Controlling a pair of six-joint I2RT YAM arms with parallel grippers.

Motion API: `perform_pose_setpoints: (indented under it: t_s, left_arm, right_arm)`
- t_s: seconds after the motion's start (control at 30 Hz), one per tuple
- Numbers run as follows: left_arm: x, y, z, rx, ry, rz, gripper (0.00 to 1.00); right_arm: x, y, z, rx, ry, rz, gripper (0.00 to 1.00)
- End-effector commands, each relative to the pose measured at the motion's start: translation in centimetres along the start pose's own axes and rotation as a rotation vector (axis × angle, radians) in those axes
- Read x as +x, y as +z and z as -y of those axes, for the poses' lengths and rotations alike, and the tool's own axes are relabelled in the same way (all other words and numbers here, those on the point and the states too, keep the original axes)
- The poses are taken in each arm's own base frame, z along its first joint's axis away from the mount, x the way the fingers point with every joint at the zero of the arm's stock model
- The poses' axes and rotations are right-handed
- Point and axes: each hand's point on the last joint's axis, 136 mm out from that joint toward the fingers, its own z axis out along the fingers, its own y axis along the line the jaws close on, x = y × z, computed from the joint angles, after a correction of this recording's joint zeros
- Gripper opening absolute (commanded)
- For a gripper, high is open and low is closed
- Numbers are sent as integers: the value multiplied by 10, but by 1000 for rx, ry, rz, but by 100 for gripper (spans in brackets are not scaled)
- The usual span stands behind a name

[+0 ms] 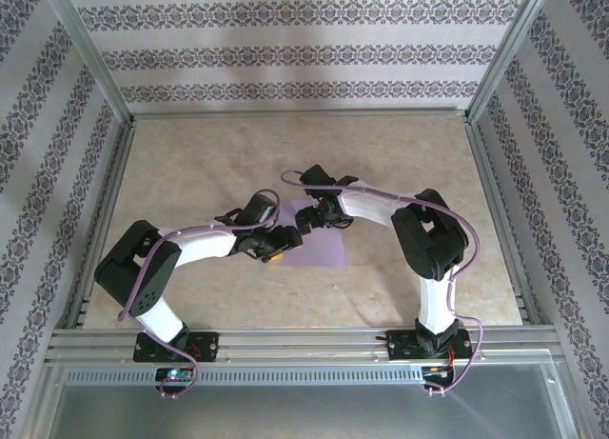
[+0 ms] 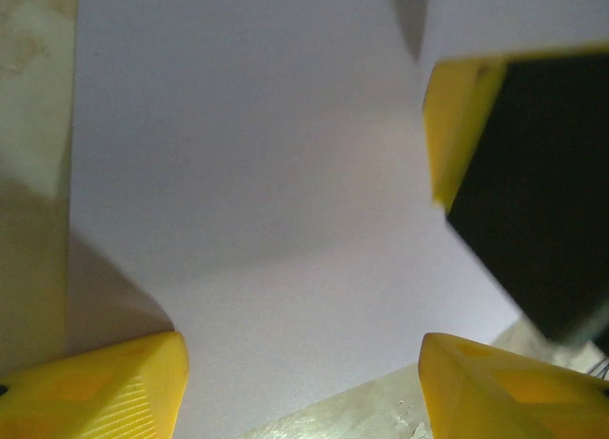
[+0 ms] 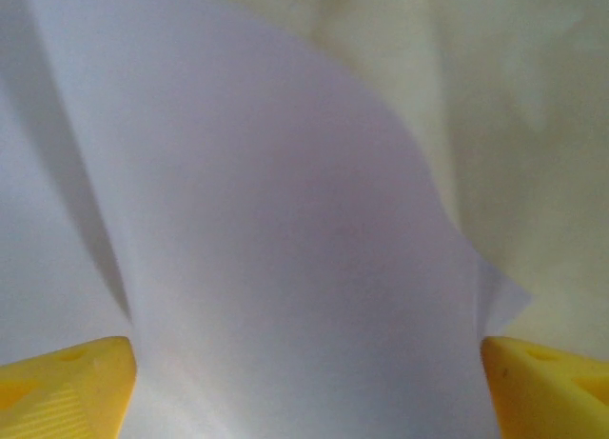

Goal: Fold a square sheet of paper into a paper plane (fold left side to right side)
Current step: Pick up the square sheet of paper from the center of the table.

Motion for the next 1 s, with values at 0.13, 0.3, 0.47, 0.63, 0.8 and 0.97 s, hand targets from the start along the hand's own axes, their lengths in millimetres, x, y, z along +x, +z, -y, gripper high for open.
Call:
perform_pose_setpoints:
  t_s: [0.13, 0.3, 0.47, 0.63, 0.8, 0.97]
  left_arm:
    - [0, 6, -13, -33, -26, 1, 66]
    - [-1, 5, -9, -23, -18, 5, 66]
    - [-4, 1, -6, -13, -9, 25, 66]
    - [-8, -5, 0, 12, 13, 50, 69]
    - [-22, -26, 3, 54, 37, 107, 71]
    - [-43, -71, 15, 202, 77, 227, 79]
  right_arm:
    - [14, -14, -4, -20, -24, -32, 73]
    - [14, -11, -7, -38, -35, -43, 62]
    - [16, -5, -10, -63, -30, -61, 52]
    - [18, -3, -12, -106, -5, -65, 41]
    - [11, -16, -15, -211, 45, -14, 29]
    - [0, -44, -20, -367, 56, 78, 24]
